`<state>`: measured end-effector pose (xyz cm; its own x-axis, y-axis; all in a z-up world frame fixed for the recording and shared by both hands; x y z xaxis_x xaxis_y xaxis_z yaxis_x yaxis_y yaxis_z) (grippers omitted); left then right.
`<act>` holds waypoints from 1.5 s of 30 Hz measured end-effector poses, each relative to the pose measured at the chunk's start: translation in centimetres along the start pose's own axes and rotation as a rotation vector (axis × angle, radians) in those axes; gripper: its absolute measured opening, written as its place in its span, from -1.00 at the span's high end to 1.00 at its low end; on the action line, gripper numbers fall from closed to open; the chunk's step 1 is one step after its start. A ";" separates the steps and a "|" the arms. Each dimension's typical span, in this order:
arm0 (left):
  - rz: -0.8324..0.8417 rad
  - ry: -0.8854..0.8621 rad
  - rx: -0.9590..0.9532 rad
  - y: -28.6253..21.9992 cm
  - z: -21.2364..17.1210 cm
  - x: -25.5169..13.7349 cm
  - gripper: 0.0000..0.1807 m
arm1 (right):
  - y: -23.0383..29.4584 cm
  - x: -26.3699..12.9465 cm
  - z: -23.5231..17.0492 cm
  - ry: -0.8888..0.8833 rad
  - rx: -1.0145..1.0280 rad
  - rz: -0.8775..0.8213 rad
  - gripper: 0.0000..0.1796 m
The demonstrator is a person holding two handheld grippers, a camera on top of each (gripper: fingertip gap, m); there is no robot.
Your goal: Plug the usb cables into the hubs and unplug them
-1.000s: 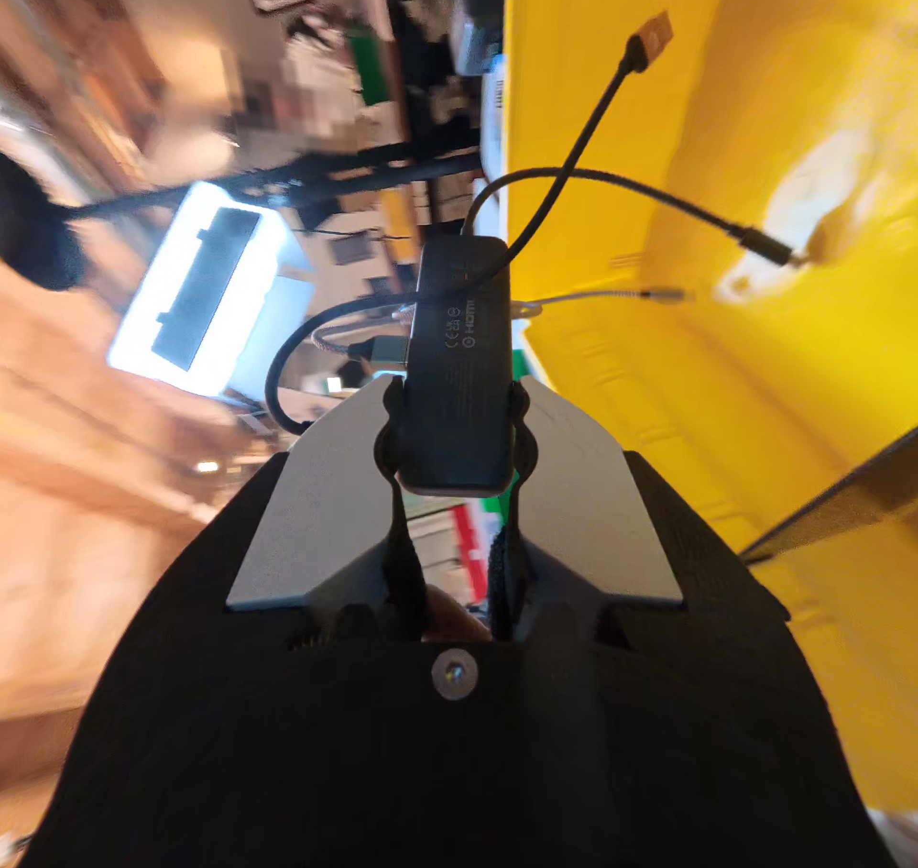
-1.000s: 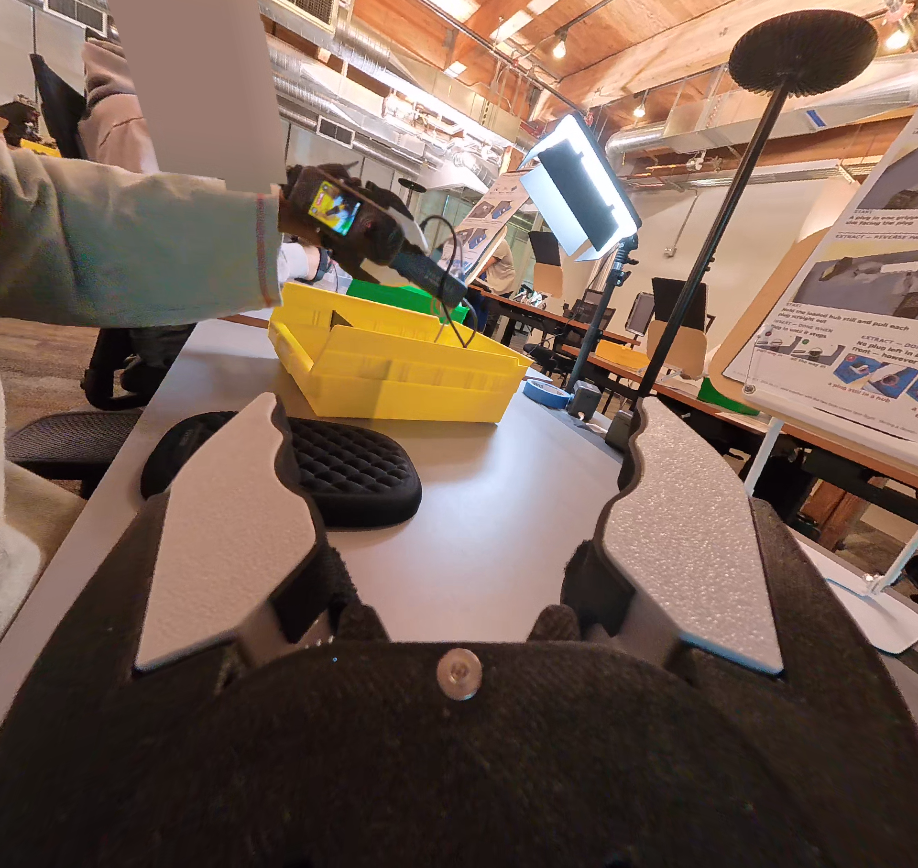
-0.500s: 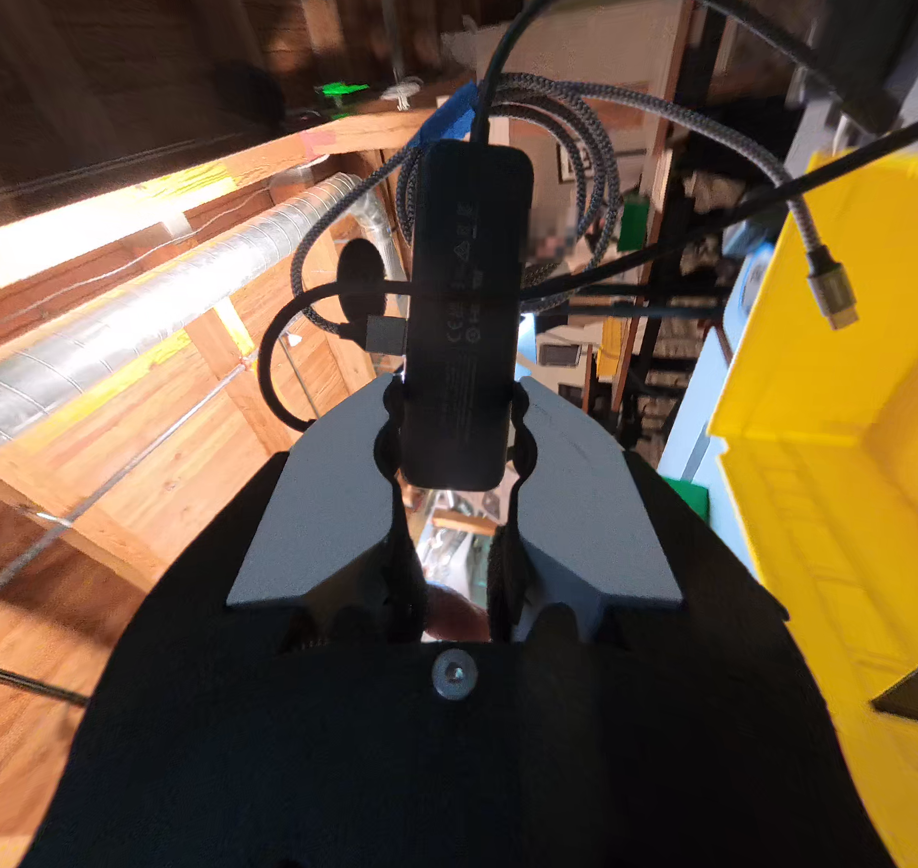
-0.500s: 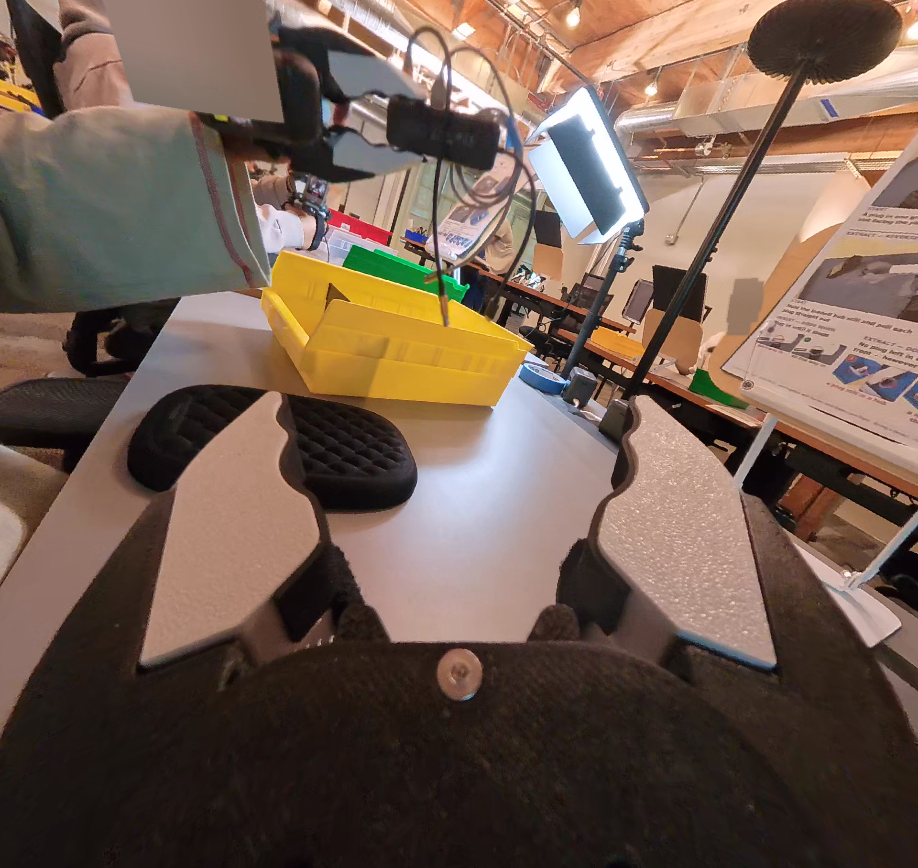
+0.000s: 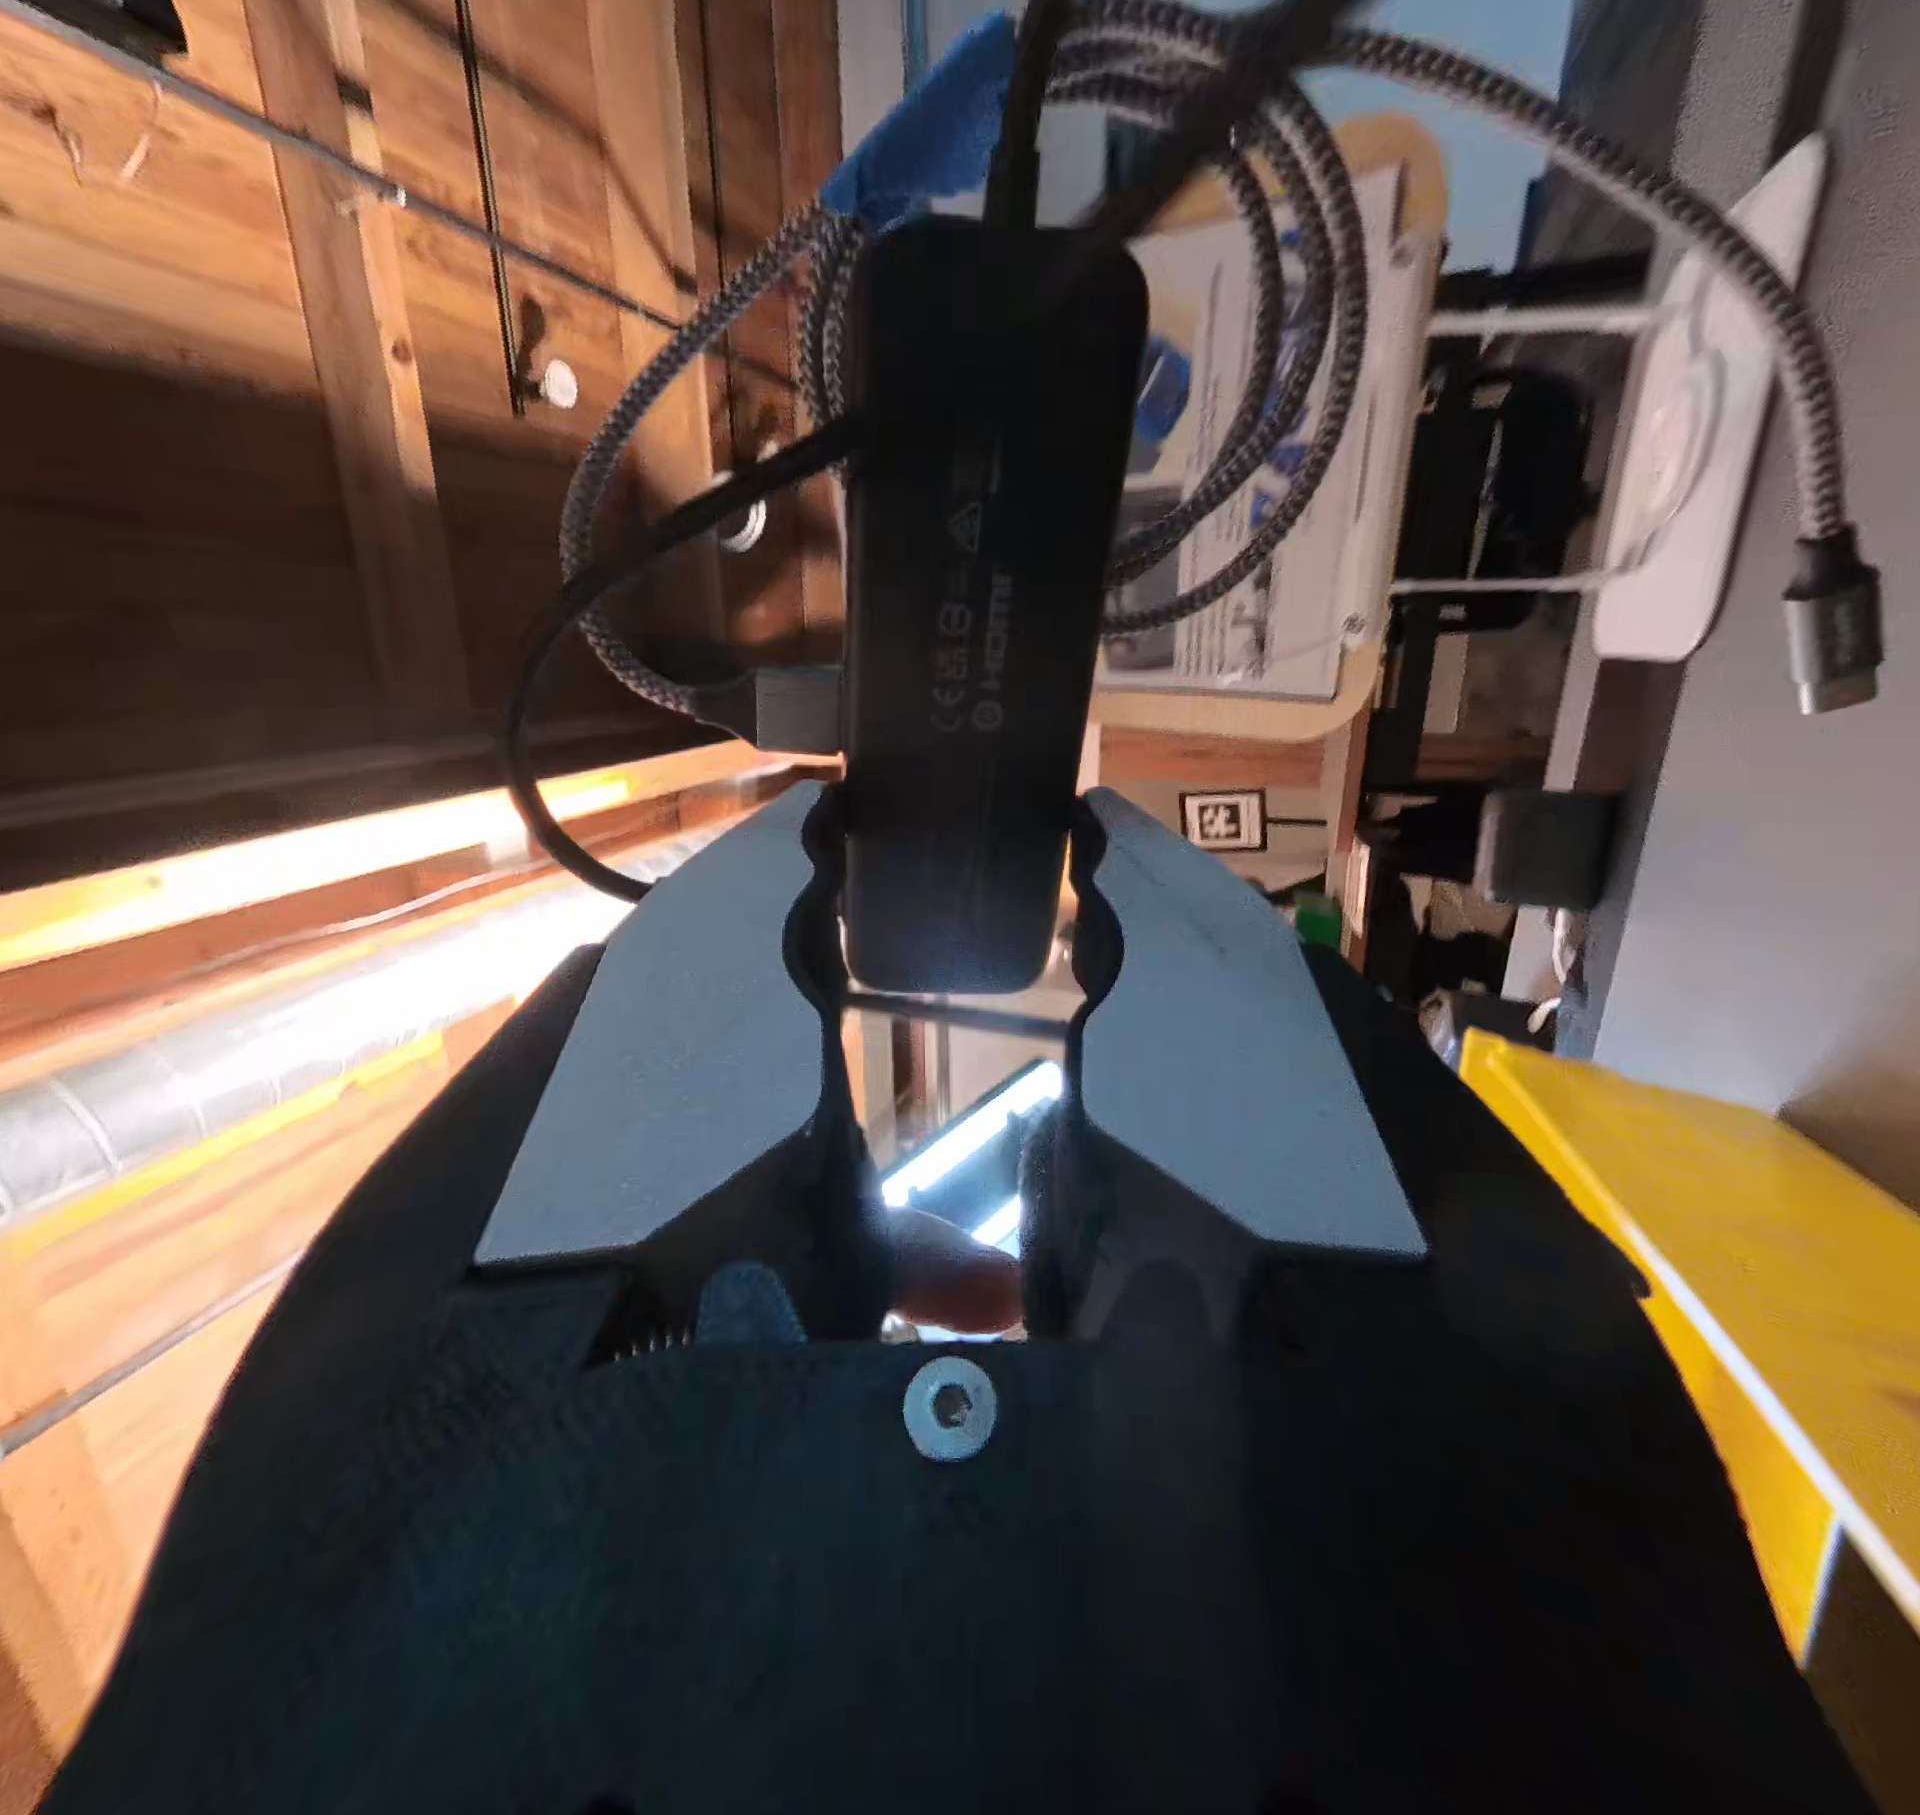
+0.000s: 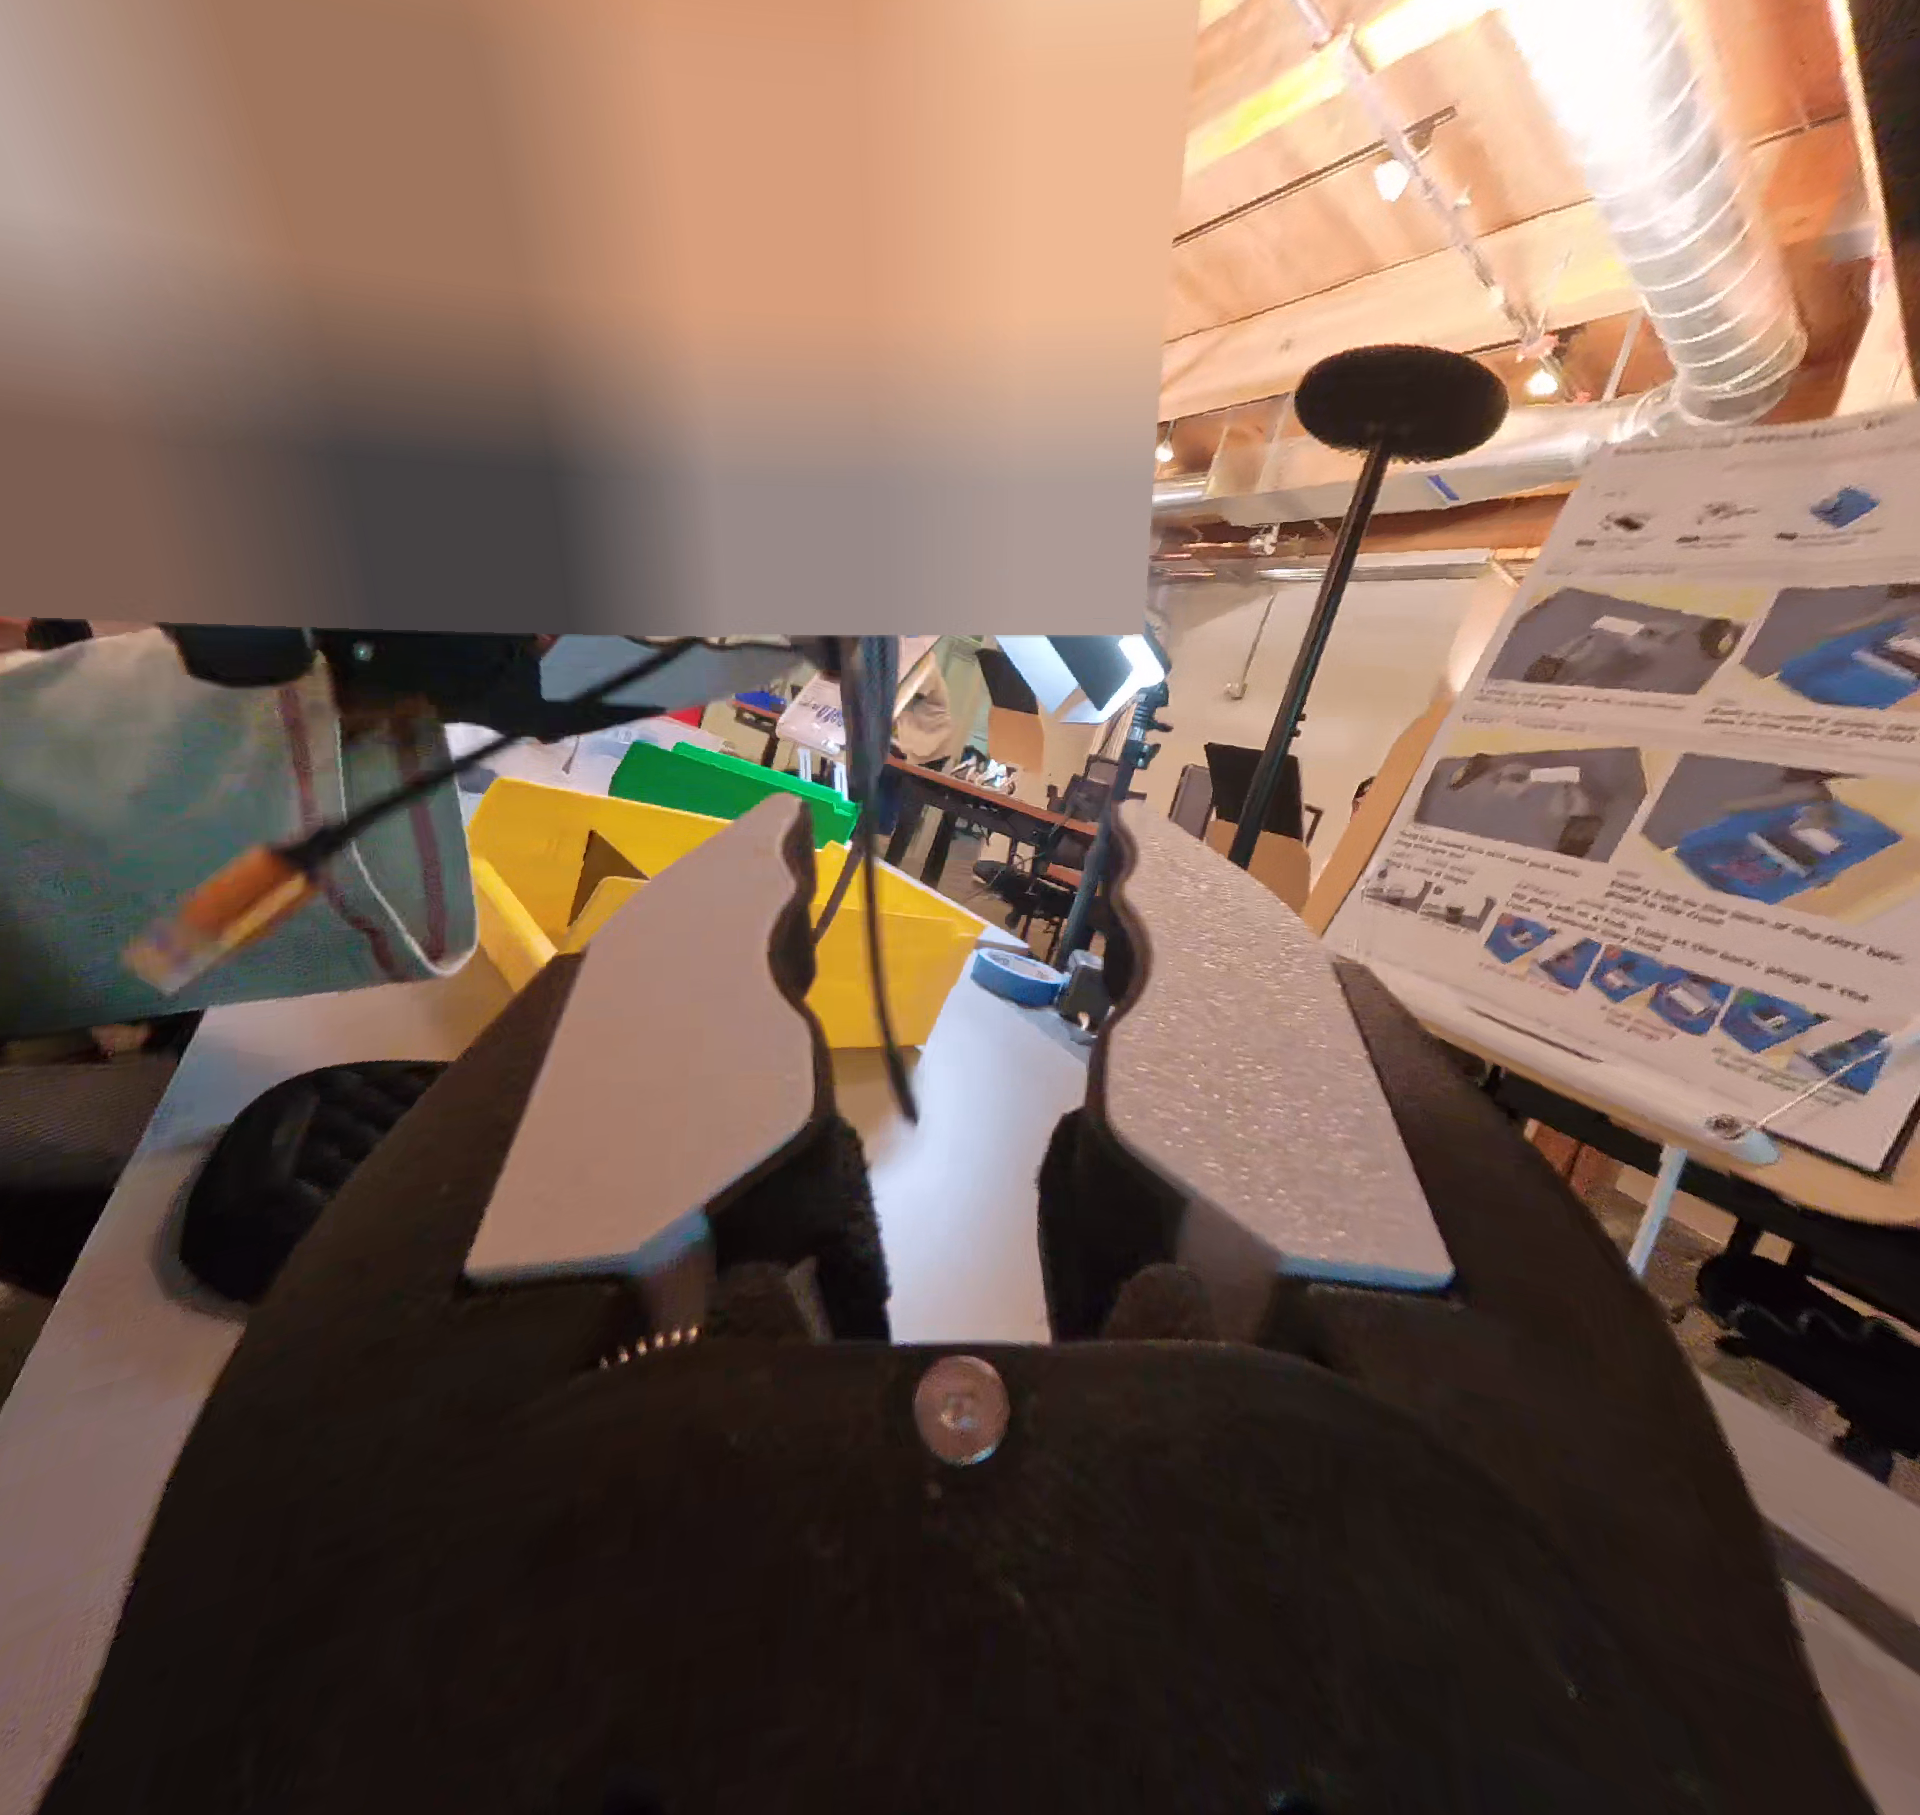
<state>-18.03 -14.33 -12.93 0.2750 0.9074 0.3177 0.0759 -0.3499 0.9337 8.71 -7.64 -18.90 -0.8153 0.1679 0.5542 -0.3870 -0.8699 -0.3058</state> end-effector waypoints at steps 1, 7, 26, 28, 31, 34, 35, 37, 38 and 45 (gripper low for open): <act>-0.011 -0.024 0.000 -0.3 0.7 0.1 0.54 | 0.0 0.3 0.5 0.013 -0.020 0.020 0.44; -0.059 -0.099 -0.044 -1.4 4.0 0.9 0.54 | 2.8 5.4 1.7 0.154 0.021 0.211 0.23; -0.064 -0.459 -1.491 0.7 1.0 -0.5 0.31 | -0.4 1.9 -0.1 -0.160 0.353 0.078 0.86; -0.092 -0.679 -2.046 -0.3 0.7 0.1 0.18 | -0.4 1.8 -0.4 -0.230 0.458 0.122 0.87; -0.178 -0.903 -2.460 -2.2 2.1 1.8 0.11 | 0.4 2.1 -1.4 -0.308 0.604 0.154 0.87; -0.240 -0.886 -2.410 -3.2 4.6 2.8 0.23 | 1.3 2.5 -2.5 -0.343 0.710 0.162 0.87; -0.229 -0.902 -2.367 -3.2 5.1 2.9 0.31 | 1.5 2.6 -2.9 -0.347 0.742 0.166 0.88; -0.204 -0.911 -2.311 -3.2 5.7 3.0 0.45 | 1.9 2.8 -3.5 -0.342 0.787 0.167 0.89; -0.207 -0.903 -2.299 -3.2 5.7 2.9 0.51 | 2.1 2.9 -3.7 -0.334 0.794 0.168 0.86; -0.322 -0.895 -2.240 -3.5 5.0 2.5 0.86 | 3.1 3.3 -4.3 -0.242 0.792 0.202 0.88</act>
Point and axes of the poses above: each gripper's, where its closed fingertips meet, x out along the fingers, z out of its top, y = z × x across the jaws, the point moved 10 cm from there along -x, back along the fingers, and after that the axes turned 8 degrees about -y, right-handed, at the moved point
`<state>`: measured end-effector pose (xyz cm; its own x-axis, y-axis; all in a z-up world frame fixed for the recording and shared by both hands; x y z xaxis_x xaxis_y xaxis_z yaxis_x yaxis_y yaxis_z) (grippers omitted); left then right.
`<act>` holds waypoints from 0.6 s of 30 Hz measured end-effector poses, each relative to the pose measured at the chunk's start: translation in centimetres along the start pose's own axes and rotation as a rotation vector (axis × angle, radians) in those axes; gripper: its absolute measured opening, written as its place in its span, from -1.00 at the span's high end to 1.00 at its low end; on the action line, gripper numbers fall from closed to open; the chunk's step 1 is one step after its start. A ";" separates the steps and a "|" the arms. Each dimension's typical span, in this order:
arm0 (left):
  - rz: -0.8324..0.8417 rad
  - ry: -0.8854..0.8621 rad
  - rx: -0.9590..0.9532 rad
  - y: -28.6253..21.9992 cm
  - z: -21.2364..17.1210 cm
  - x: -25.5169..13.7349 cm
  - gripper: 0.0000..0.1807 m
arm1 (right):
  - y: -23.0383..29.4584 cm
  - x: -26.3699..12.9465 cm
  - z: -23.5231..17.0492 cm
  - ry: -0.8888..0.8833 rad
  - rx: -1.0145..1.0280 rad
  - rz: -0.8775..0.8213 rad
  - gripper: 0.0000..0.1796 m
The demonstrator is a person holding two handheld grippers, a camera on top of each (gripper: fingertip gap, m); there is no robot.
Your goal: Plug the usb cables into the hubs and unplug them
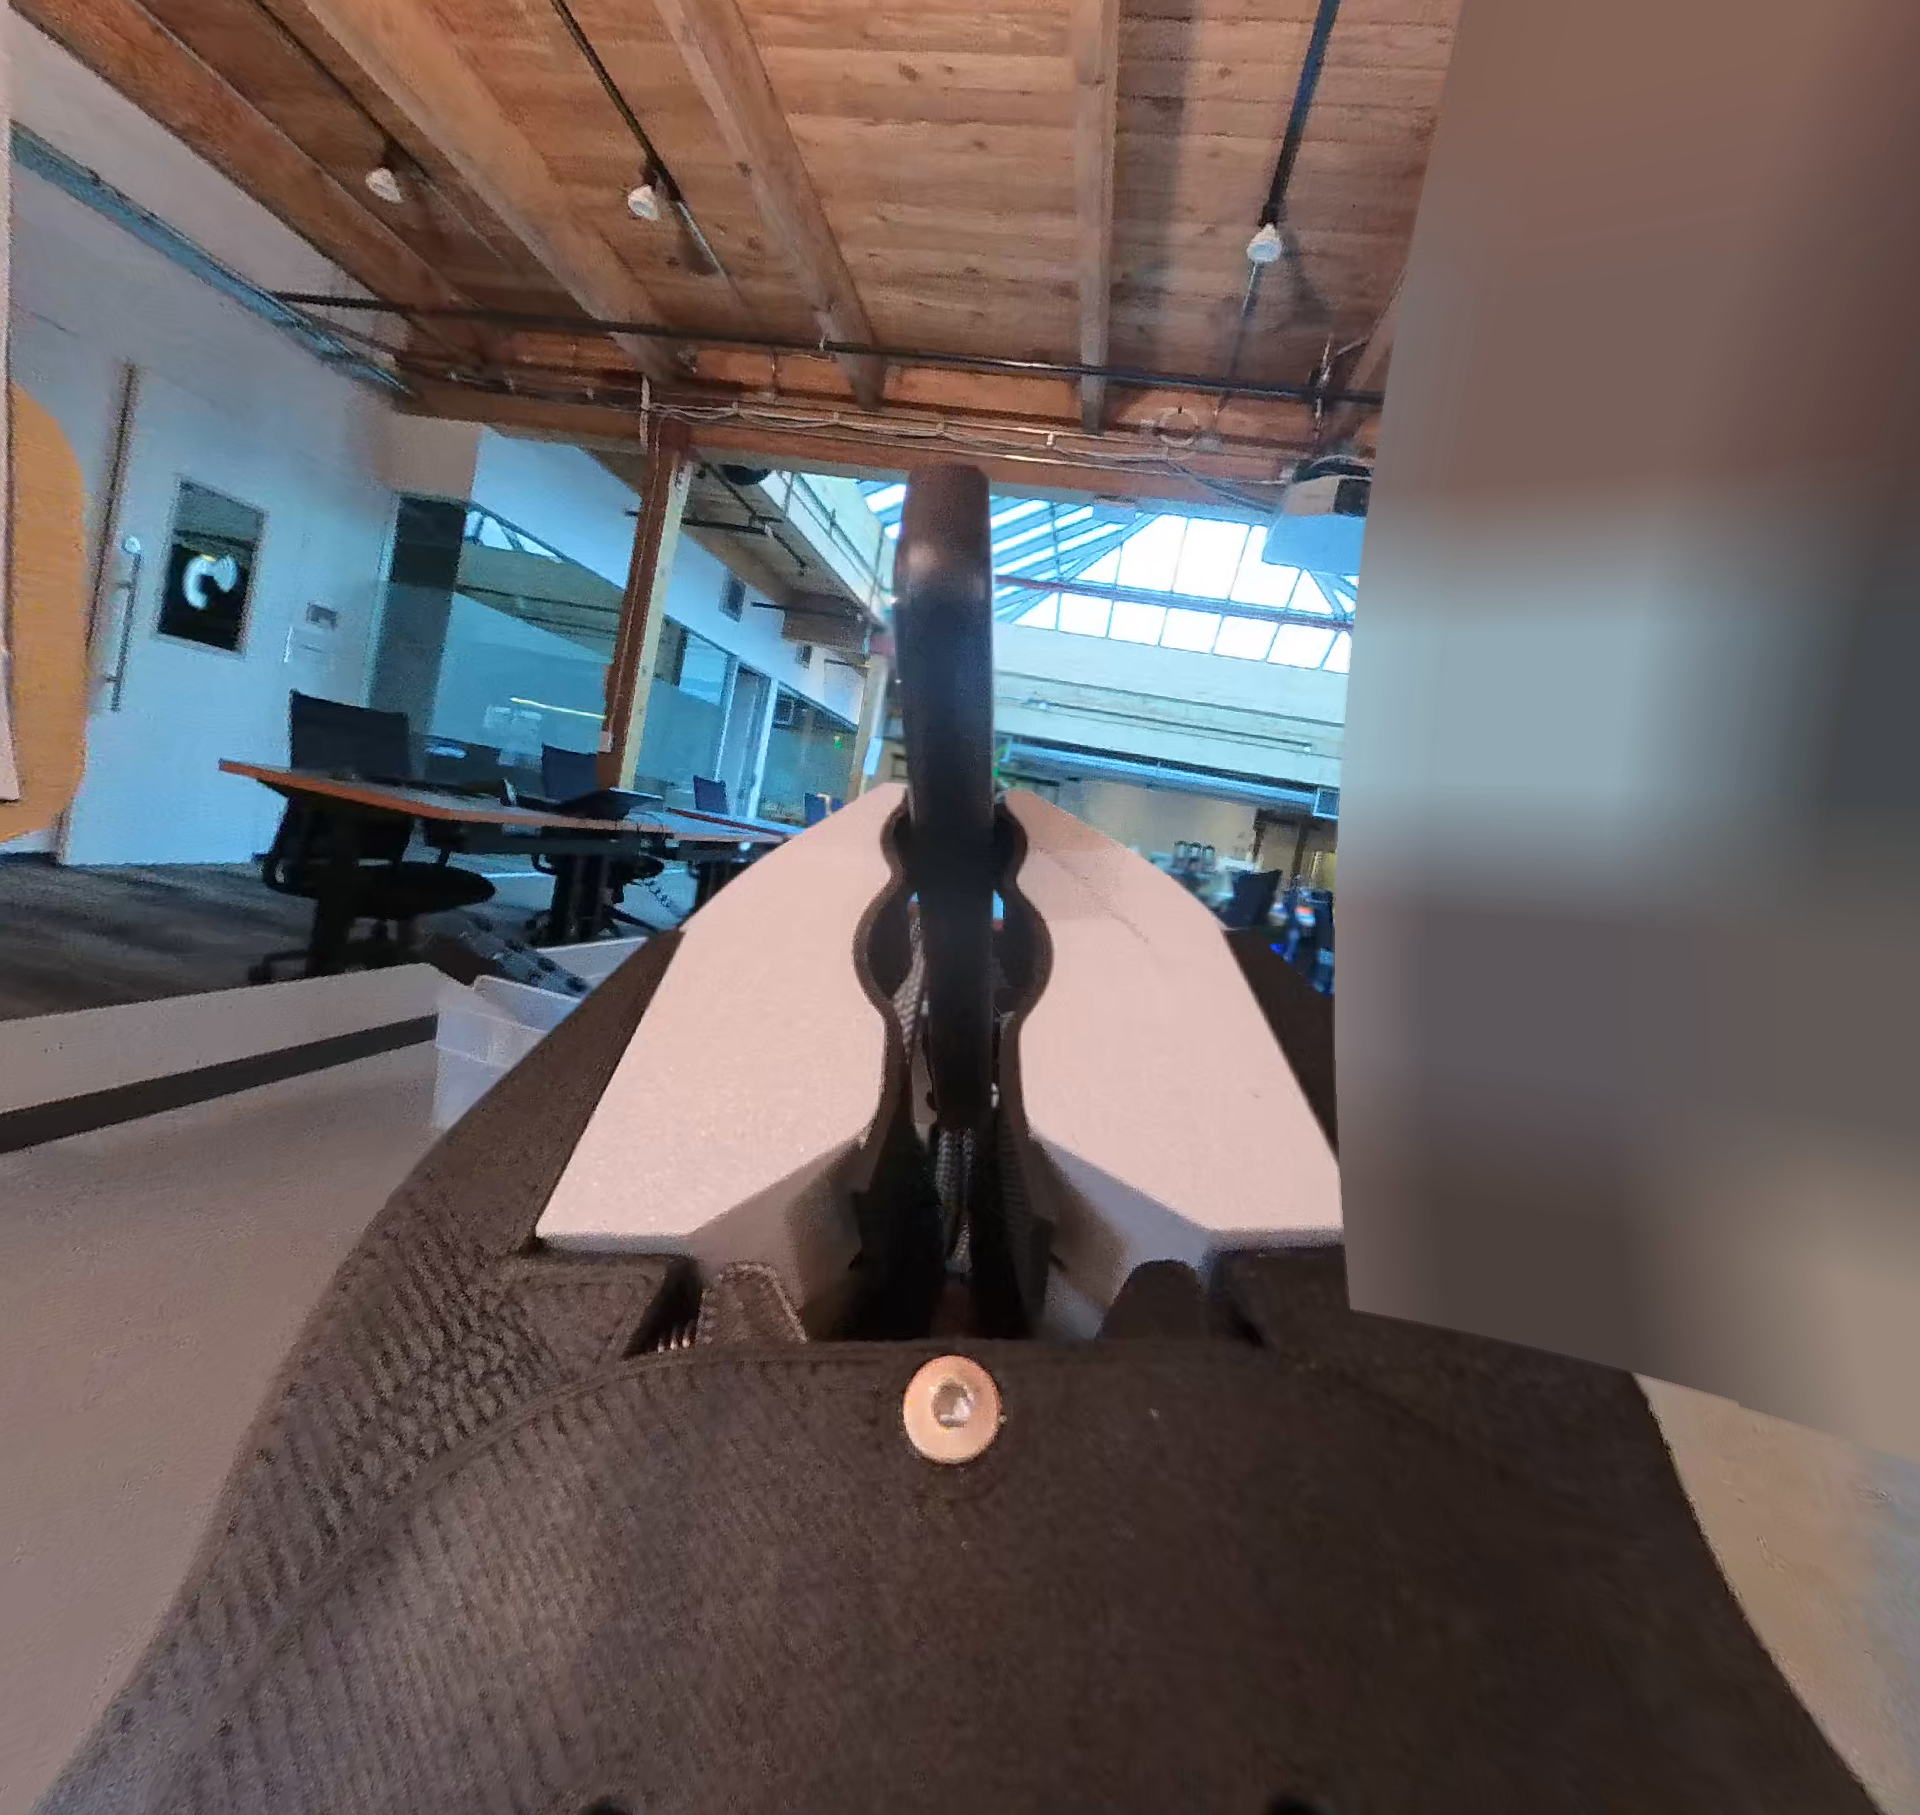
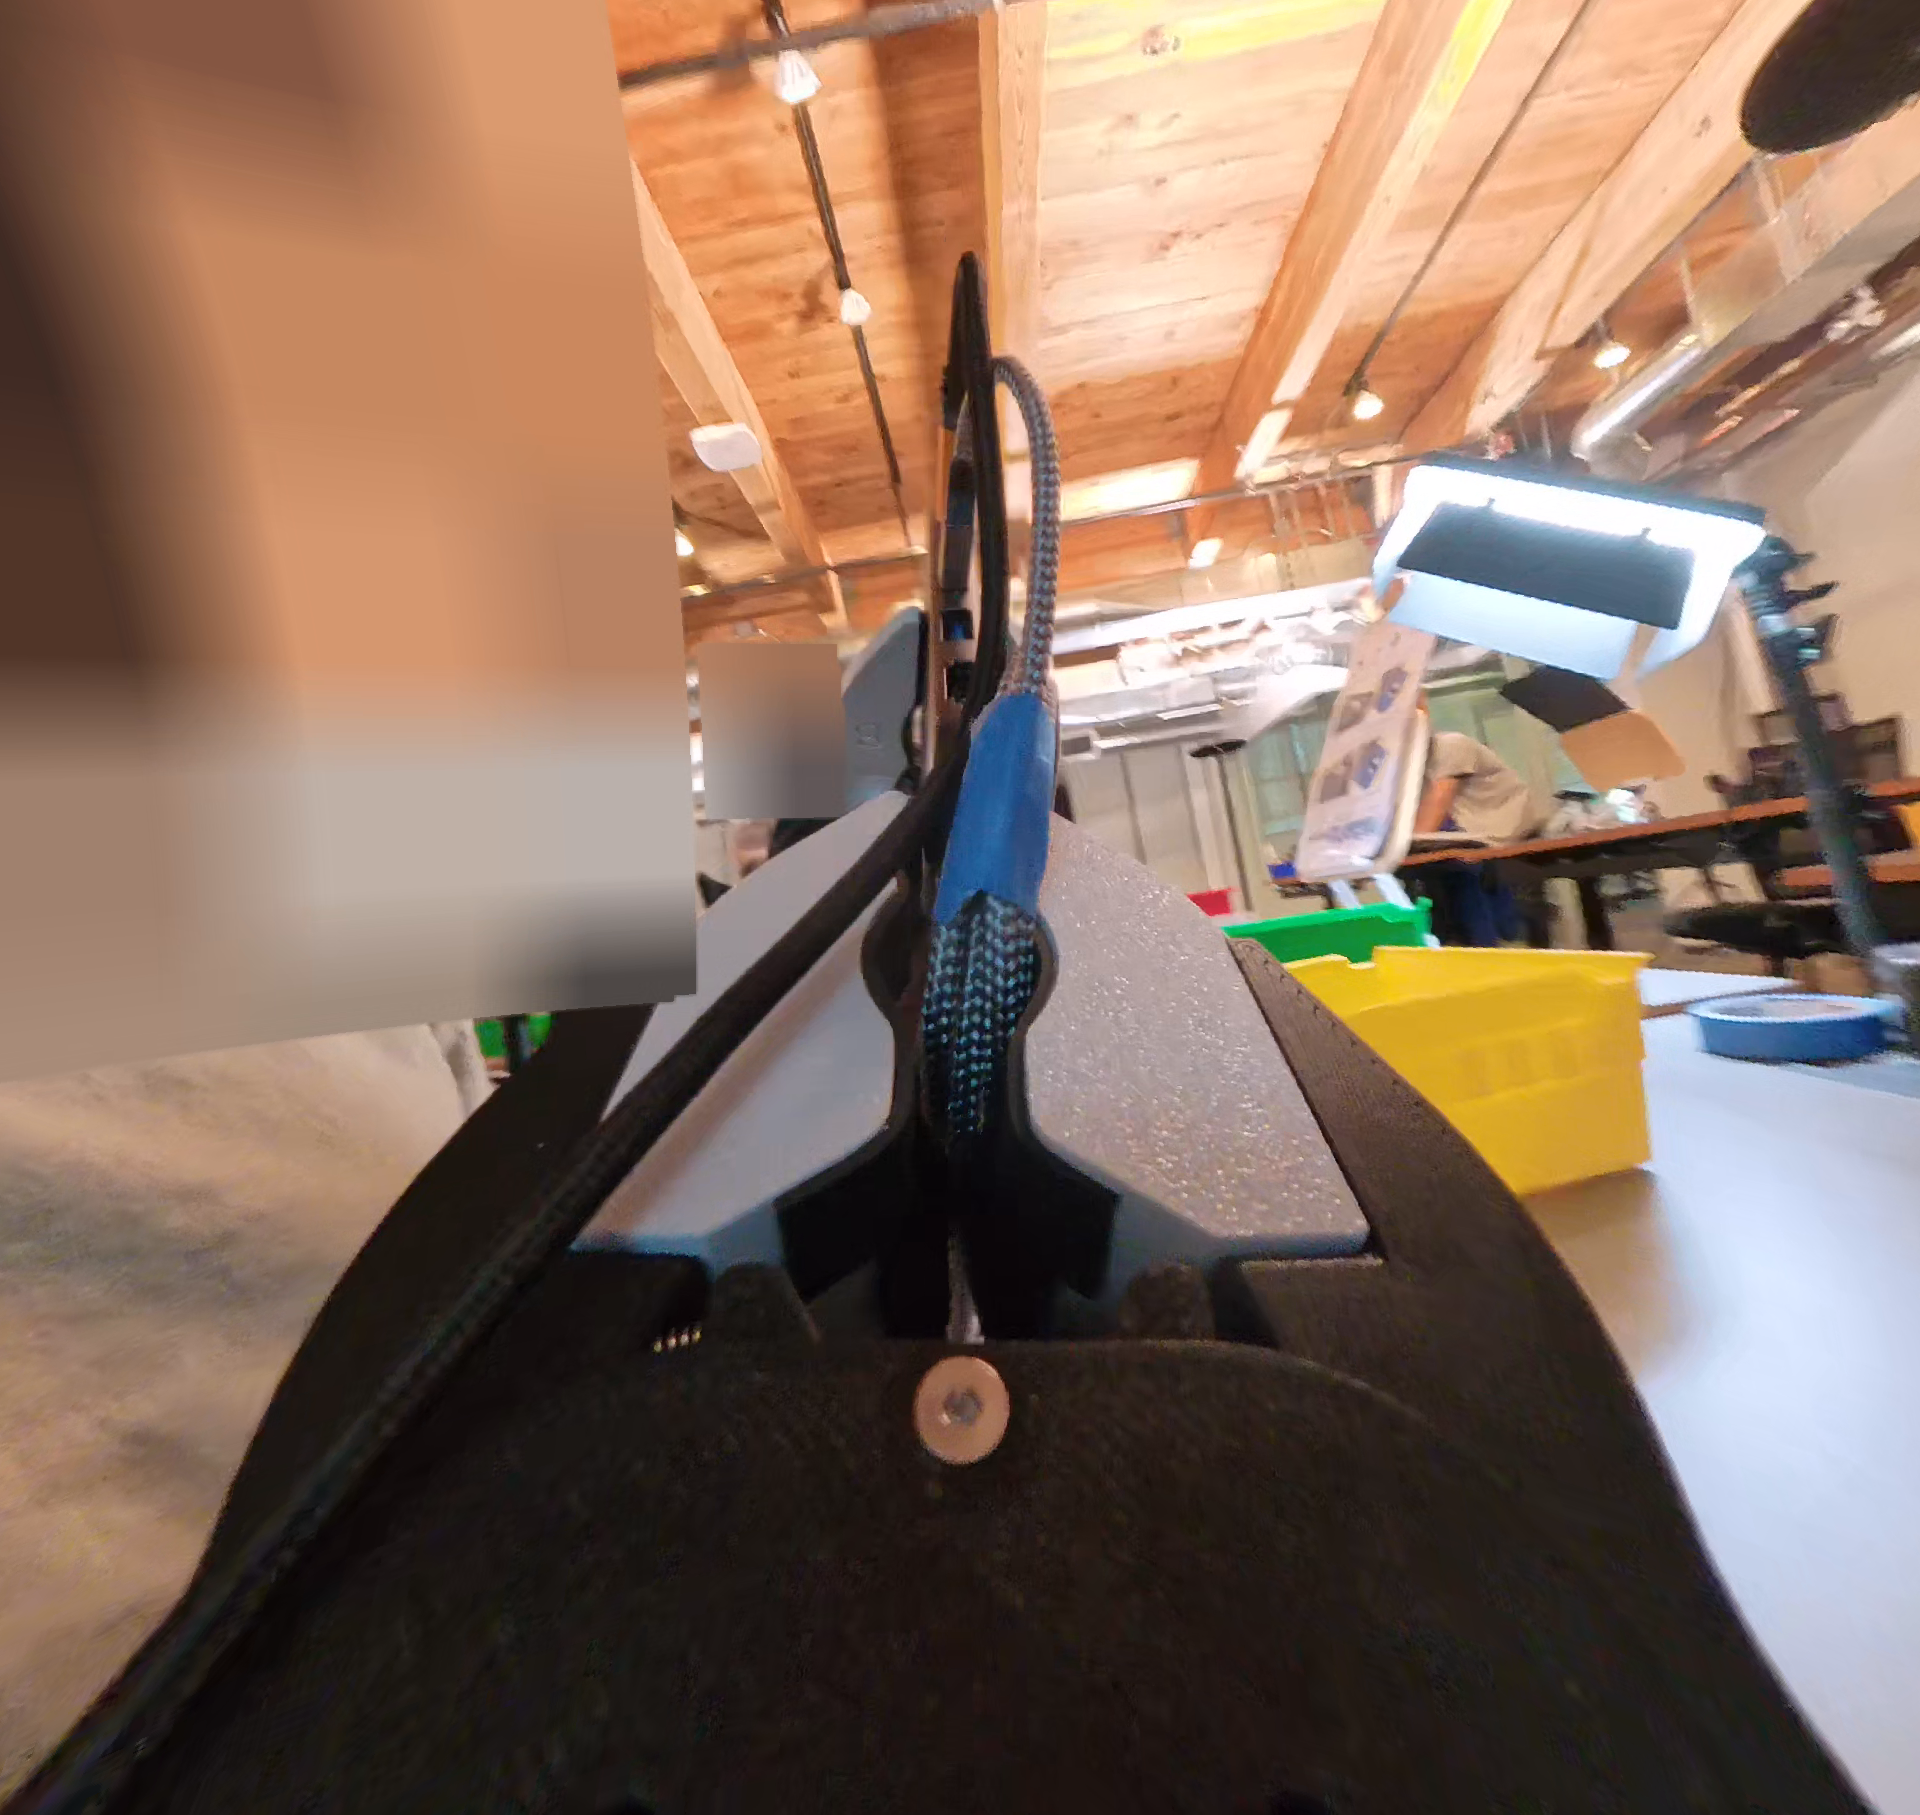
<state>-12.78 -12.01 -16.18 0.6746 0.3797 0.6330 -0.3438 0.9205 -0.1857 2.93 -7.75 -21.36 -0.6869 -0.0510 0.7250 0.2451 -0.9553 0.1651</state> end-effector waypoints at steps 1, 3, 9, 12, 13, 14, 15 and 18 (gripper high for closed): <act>0.004 -0.007 0.034 0.0 0.4 -0.3 0.86 | -0.1 -0.3 0.4 0.007 -0.043 -0.023 0.85; 0.018 0.003 0.136 0.0 1.8 -1.0 0.86 | -0.2 -1.6 2.1 0.002 -0.151 -0.102 0.70; 0.068 0.360 0.525 -0.9 4.5 -2.5 0.86 | 0.7 -5.4 8.0 0.185 -0.661 -0.324 0.58; 0.036 0.452 0.571 -1.0 4.8 -3.0 0.87 | 1.8 -6.1 9.9 0.370 -0.835 -0.368 0.48; 0.039 0.472 0.574 -0.8 4.8 -3.2 0.86 | 2.0 -6.5 10.5 0.454 -0.873 -0.400 0.42; 0.043 0.487 0.572 -0.6 4.9 -3.5 0.86 | 2.3 -7.2 11.2 0.559 -0.901 -0.432 0.35; 0.045 0.494 0.562 -0.4 5.0 -3.7 0.86 | 2.5 -8.1 12.0 0.677 -0.943 -0.503 0.33; -0.007 0.515 0.502 0.1 4.7 -4.3 0.87 | 4.1 -8.5 13.7 0.833 -1.029 -0.584 0.36</act>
<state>-18.81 -14.01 -15.40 0.8576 0.4837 0.1750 -0.5141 0.8162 0.2635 19.15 -7.28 -17.62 -0.7943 0.6033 0.0716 -0.5491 -0.6624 -0.5097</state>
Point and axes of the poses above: each gripper's, where its closed fingertips meet, x out along the fingers, z out of its top, y = z × x across the jaws, the point moved 10 cm from there along -x, back along the fingers, and after that the axes turned 8 degrees about -y, right-handed, at the moved point
